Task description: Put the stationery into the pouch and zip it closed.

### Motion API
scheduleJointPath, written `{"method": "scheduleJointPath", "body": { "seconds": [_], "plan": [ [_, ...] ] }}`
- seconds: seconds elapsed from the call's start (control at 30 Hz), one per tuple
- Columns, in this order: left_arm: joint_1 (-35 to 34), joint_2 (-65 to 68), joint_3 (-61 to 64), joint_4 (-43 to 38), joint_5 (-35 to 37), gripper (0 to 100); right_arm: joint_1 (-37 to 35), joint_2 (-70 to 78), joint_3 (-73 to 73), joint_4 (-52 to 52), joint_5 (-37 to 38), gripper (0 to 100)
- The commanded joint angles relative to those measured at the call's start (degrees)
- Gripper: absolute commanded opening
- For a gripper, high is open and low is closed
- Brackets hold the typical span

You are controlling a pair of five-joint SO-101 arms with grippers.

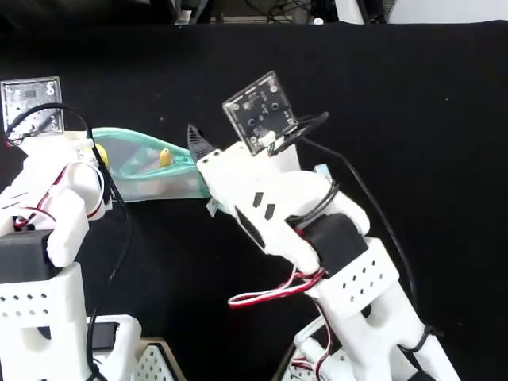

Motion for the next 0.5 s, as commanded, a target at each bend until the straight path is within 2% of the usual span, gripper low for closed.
{"method": "scheduleJointPath", "body": {
  "seconds": [0.0,0.3,0.47],
  "plan": [
    [0.8,2.6,8.5,0.4,-0.2,3,0.2,-1.2,-0.9,-3.3,-0.4,27.2],
    [0.8,2.6,8.5,0.4,-0.2,3,-9.5,-0.4,1.2,-3.8,-0.4,27.2],
    [0.8,2.6,8.5,0.4,-0.2,3,-9.9,0.6,2.2,-3.2,-0.4,27.2]
  ]
}}
